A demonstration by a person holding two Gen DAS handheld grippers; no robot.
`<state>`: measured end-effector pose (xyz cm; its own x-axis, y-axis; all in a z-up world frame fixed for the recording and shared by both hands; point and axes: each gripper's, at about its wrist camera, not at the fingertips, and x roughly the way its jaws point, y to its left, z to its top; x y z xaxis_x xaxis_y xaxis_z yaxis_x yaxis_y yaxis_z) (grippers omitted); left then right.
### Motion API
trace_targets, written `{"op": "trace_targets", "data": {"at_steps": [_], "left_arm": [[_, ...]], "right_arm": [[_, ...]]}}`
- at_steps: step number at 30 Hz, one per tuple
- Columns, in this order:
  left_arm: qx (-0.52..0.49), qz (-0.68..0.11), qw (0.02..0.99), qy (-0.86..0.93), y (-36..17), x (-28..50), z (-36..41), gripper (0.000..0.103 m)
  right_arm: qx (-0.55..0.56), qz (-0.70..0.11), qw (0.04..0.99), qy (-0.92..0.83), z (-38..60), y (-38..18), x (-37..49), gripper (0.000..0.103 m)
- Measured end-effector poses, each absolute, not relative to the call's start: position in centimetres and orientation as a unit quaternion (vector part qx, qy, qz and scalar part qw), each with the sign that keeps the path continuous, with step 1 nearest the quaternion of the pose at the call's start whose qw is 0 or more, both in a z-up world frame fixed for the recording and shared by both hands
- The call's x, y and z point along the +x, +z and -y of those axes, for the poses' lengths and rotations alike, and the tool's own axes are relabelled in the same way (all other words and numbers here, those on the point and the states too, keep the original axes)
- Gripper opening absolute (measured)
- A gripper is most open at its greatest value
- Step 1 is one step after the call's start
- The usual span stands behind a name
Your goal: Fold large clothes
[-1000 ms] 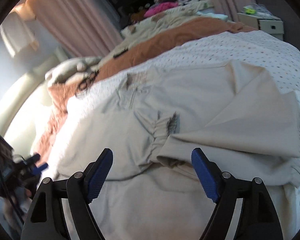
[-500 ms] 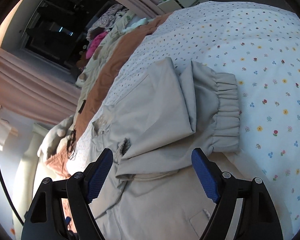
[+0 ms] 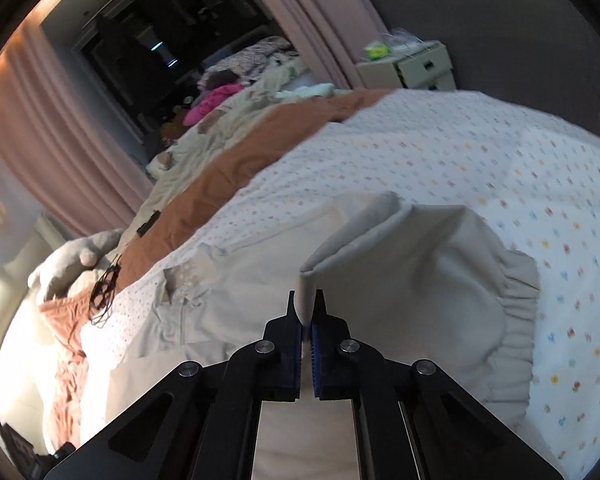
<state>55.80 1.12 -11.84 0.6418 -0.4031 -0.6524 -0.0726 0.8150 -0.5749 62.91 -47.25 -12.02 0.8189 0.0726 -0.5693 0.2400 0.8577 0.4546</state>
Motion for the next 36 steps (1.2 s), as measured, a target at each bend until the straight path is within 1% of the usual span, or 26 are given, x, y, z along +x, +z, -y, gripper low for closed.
{"op": "trace_targets", "data": {"at_steps": [4, 12, 13, 14, 15, 16, 17, 18, 23, 29, 36], "left_arm": [[-0.301, -0.414, 0.854, -0.088, -12.4, 55.9, -2.6, 0.091], [-0.314, -0.412, 0.851, -0.082, -12.6, 55.9, -3.8, 0.091], [-0.314, -0.412, 0.851, -0.083, -12.6, 55.9, -3.7, 0.091], [-0.311, -0.413, 0.852, -0.083, -12.6, 55.9, -3.6, 0.091], [-0.309, -0.413, 0.853, -0.083, -12.6, 55.8, -3.5, 0.091], [-0.307, -0.413, 0.853, -0.083, -12.6, 55.8, -3.4, 0.091], [-0.307, -0.413, 0.853, -0.084, -12.6, 55.8, -3.4, 0.091], [-0.306, -0.413, 0.854, -0.084, -12.6, 55.8, -3.3, 0.091], [-0.302, -0.416, 0.854, -0.081, -12.8, 56.0, -3.1, 0.091], [-0.301, -0.418, 0.853, -0.081, -13.0, 56.1, -3.1, 0.091], [-0.3, -0.419, 0.854, -0.074, -13.2, 56.2, -3.5, 0.091]], "right_arm": [[0.209, -0.293, 0.933, -0.012, 43.3, -10.7, 64.7, 0.005], [0.102, -0.334, 0.935, 0.067, 34.6, -12.6, 67.2, 0.005], [0.095, -0.338, 0.934, 0.071, 34.0, -12.8, 67.3, 0.008], [0.084, -0.345, 0.932, 0.071, 33.3, -13.1, 67.4, 0.008], [0.079, -0.355, 0.928, 0.077, 32.8, -13.5, 67.6, 0.026], [0.078, -0.365, 0.924, 0.087, 32.4, -13.9, 67.7, 0.062], [0.079, -0.367, 0.922, 0.093, 32.0, -14.1, 67.5, 0.077], [0.08, -0.359, 0.925, 0.095, 31.8, -14.2, 67.1, 0.088], [0.118, -0.357, 0.92, 0.113, 32.9, -14.1, 66.2, 0.088], [0.251, -0.322, 0.912, 0.053, 40.6, -13.0, 64.8, 0.088], [0.349, -0.352, 0.868, -0.029, 47.3, -17.2, 65.1, 0.088]]}}
